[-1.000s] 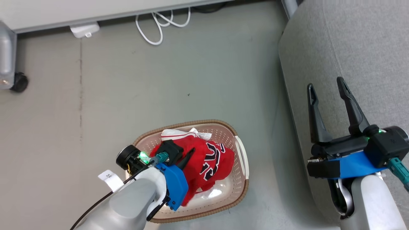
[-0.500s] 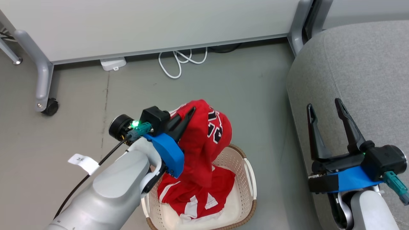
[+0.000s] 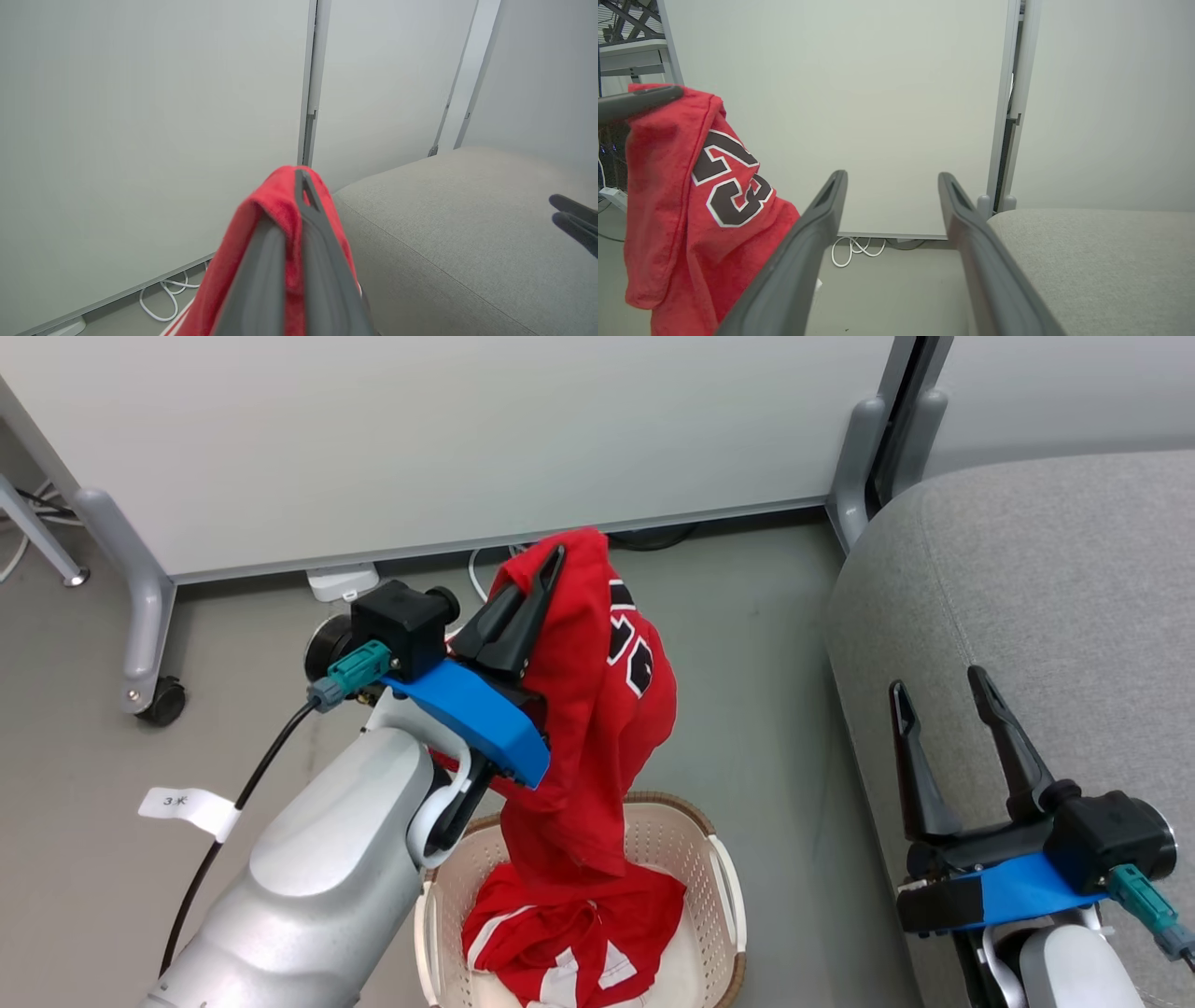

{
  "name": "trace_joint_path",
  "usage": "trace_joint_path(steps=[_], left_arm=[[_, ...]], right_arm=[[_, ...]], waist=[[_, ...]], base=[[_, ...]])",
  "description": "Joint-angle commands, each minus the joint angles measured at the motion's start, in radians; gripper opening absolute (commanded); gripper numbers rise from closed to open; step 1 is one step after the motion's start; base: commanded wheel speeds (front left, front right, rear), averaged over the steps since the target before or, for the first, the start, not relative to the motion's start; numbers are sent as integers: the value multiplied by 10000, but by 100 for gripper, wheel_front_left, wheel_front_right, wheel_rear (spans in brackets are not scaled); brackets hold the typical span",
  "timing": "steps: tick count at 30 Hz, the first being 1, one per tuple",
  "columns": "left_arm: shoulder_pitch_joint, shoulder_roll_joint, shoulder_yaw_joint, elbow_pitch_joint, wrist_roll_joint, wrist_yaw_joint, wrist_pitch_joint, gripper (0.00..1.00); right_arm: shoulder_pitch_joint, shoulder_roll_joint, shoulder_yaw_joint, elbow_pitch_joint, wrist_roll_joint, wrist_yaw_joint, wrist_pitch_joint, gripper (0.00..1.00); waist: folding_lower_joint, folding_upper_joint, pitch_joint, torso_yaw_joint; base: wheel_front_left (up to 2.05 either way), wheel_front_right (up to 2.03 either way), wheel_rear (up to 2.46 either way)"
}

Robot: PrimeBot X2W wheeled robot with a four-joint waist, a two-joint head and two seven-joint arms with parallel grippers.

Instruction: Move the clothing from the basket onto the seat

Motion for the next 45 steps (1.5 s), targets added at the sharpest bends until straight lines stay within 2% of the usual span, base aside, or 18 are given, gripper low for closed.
trace_joint_path(steps=[1,12,25,34,45], left_arm=[[9,-3,99,-88,52,-11,-50,0],[-46,-194,163,-812,308,-5,-4,0],[-17,-178,-22,-1033,318,76,78,0],[-204,-134,-95,-1105,358,138,93,0],[-482,-313,-295,-1162,537,142,73,0]], right_arm=[[174,-35,14,26,35,5,-37,100],[575,-35,20,105,111,5,-38,100],[442,-35,193,-77,47,5,-37,100],[-777,-63,1355,-287,-71,5,-38,100],[-2516,-98,2874,983,111,5,-37,100]], waist=[[1,-1,-96,-16],[1,-1,-700,-14],[1,-1,-766,89],[1,-1,-556,186],[1,-1,-239,335]], base=[[0,0,0],[0,0,0],[0,0,0],[0,0,0],[0,0,0]])
